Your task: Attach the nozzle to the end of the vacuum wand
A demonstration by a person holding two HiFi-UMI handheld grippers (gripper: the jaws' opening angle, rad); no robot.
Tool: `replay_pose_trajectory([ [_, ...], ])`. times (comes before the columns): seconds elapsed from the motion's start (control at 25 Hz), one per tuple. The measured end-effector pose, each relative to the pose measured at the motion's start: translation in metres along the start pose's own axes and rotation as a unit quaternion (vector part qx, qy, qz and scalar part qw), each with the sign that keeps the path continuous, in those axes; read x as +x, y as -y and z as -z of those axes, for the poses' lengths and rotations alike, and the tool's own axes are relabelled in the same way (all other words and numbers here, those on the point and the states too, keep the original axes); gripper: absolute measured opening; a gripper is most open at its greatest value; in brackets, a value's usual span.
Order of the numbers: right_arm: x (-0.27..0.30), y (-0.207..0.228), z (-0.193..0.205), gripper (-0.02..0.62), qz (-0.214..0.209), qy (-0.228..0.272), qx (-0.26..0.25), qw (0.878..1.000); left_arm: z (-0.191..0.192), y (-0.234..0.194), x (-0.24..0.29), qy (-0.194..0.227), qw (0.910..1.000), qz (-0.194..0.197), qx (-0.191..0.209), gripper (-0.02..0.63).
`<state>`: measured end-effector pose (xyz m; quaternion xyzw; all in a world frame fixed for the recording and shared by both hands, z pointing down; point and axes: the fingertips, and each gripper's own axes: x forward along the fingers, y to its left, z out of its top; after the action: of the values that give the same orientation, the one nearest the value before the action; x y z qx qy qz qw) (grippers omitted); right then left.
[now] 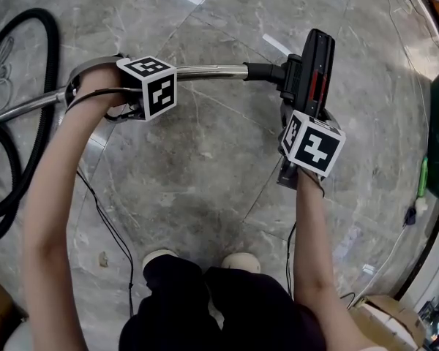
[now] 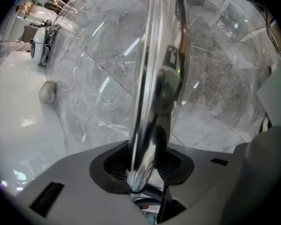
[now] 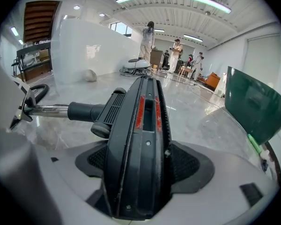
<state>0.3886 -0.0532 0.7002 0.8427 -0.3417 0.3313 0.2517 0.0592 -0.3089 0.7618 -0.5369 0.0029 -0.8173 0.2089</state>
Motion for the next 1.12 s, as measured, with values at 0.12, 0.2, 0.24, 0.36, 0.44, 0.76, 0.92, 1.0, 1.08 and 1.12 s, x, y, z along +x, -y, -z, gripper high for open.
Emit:
replay_pose_trajectory([
  [0.12,-0.004,0.0,-0.016,0.405,0.033,0.023,-0.052,0.998,-0.005,-0.004,0.002,0.006,1.0,-0.005,0.001,0.141],
  [0.2,-0.005,-0.003,-0.025,0.405,0.044,0.032,-0.076,0.996,-0.008,-0.006,0.003,0.022,0.9997,-0.007,-0.005,0.14],
  [0.24,-0.004,-0.004,-0.026,0.405,0.04,0.031,-0.074,0.996,-0.009,-0.008,0.003,0.032,0.9994,-0.008,-0.01,0.141],
  [0.36,0.003,-0.008,-0.017,0.405,0.011,0.017,-0.055,0.998,-0.012,-0.007,0.005,0.054,0.9984,-0.009,-0.015,0.141],
  [0.44,0.006,-0.011,-0.012,0.405,0.0,0.01,-0.049,0.999,-0.015,-0.006,0.008,0.068,0.9976,-0.008,-0.011,0.141],
  [0.76,0.002,-0.026,-0.019,0.405,-0.003,0.025,-0.07,0.997,-0.015,-0.008,0.015,0.083,0.9964,-0.005,-0.015,0.141],
  [0.92,0.011,-0.028,-0.01,0.405,-0.032,0.005,-0.068,0.997,-0.019,-0.001,0.02,0.095,0.9955,0.003,-0.006,0.141],
  [1.0,0.014,-0.03,0.0,0.407,-0.039,-0.006,-0.061,0.997,-0.02,0.005,0.023,0.09,0.9959,0.01,0.003,0.141],
  [1.08,0.015,-0.03,0.004,0.407,-0.044,-0.006,-0.055,0.997,-0.021,0.007,0.024,0.09,0.9958,0.013,0.009,0.141],
  [1.12,0.015,-0.03,0.003,0.407,-0.045,-0.002,-0.054,0.998,-0.021,0.006,0.024,0.093,0.9956,0.012,0.008,0.141],
])
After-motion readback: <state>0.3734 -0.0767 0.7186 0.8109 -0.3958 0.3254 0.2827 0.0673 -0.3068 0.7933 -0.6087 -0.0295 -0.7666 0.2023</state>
